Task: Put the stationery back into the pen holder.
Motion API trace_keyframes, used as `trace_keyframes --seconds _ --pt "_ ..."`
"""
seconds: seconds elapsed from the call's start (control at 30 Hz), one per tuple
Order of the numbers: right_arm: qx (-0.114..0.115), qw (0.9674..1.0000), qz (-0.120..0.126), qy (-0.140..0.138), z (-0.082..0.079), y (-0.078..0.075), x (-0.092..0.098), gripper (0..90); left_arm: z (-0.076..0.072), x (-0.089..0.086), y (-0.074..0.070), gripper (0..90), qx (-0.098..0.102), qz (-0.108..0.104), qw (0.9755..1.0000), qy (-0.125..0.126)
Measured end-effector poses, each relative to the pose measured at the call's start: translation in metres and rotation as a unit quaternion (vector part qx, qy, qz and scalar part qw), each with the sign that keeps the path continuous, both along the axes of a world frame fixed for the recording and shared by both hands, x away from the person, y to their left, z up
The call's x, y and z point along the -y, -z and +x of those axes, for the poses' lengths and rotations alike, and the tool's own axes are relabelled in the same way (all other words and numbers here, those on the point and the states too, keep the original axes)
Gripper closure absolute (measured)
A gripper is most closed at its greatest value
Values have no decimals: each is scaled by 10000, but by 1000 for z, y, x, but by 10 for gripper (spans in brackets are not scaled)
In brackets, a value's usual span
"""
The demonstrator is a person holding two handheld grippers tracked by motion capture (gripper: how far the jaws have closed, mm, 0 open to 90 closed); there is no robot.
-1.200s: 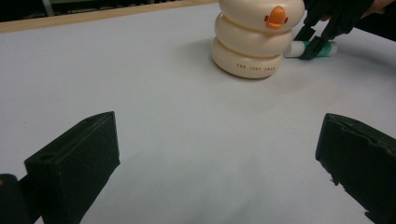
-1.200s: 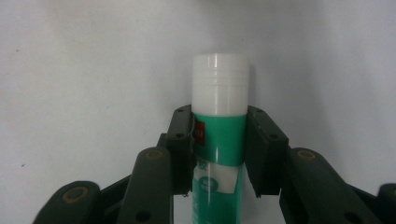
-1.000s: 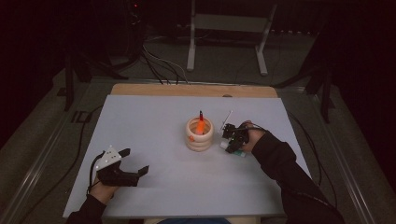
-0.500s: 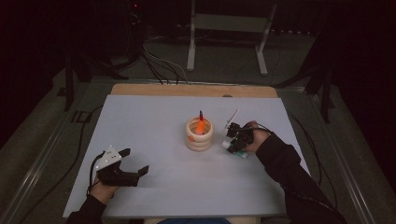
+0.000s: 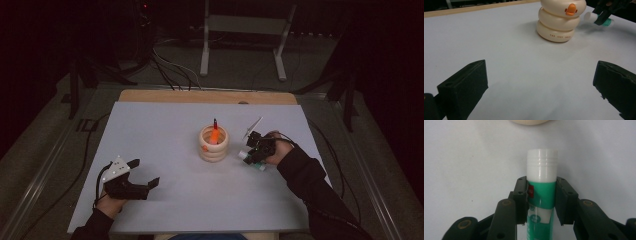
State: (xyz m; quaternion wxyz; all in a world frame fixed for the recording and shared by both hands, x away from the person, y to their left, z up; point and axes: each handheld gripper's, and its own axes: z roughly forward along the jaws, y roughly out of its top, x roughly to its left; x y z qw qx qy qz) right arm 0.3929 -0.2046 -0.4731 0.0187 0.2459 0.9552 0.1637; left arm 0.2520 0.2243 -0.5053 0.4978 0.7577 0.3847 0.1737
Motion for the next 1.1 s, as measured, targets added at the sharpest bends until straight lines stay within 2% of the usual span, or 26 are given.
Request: trace_keyframes --seconds 0.17,0.4,0.6,0.67,0.83,1.1 --pt "60 9995 270 119 -4 -4 5 658 0 0 0 3 -9 -8 10000 -3" --pt "93 9987 467 202 -6 -7 9 658 0 0 1 3 -15 -17 10000 -7" --pt "212 9971 647 346 -11 -8 14 657 0 0 0 3 -16 -16 10000 -6" --pt "259 9958 781 412 -14 -8 16 658 0 0 0 3 -12 -21 10000 -11" --pt "351 9943 887 482 -17 -10 17 658 0 0 0 3 -14 -12 10000 -4" --pt "564 9898 1148 631 -20 -17 18 658 0 0 0 3 -5 -23 10000 -7"
